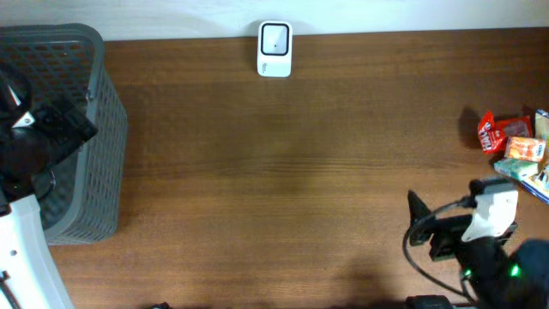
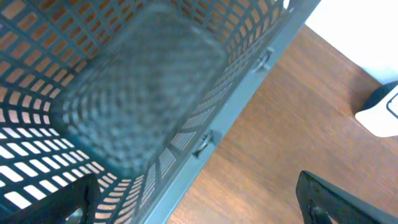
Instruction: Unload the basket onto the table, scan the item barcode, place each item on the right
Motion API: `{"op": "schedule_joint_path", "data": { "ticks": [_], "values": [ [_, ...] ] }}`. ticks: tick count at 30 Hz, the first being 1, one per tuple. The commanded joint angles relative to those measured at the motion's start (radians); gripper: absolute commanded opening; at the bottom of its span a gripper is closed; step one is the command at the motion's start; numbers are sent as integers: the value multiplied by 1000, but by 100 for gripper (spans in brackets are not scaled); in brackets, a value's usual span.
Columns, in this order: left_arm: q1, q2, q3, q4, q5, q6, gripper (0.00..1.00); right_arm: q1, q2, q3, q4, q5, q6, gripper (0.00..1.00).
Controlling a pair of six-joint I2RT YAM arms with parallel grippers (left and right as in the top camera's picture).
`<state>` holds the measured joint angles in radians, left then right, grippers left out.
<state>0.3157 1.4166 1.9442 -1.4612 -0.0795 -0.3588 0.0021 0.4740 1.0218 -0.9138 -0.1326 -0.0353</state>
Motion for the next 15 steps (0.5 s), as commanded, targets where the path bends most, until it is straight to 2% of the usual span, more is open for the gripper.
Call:
{"op": "schedule_joint_path", "data": {
  "ticks": [1,4,7,10,15],
  "values": [
    [3,-2,7,1,-7,12,99,8,-216,-297,247,-7,-42,99],
    [3,-2,7,1,-7,12,99,-29,-380,-600,584,-26,-27,99],
    [3,-2,7,1,-7,12,99,-30,-426,-761,821,-21,-28,99],
    [3,-2,7,1,-7,12,99,-30,-471,-852,870,-17,-28,99],
    [3,-2,7,1,-7,12,99,-29,-471,-979,1049,-14,-28,99]
  ]
}}
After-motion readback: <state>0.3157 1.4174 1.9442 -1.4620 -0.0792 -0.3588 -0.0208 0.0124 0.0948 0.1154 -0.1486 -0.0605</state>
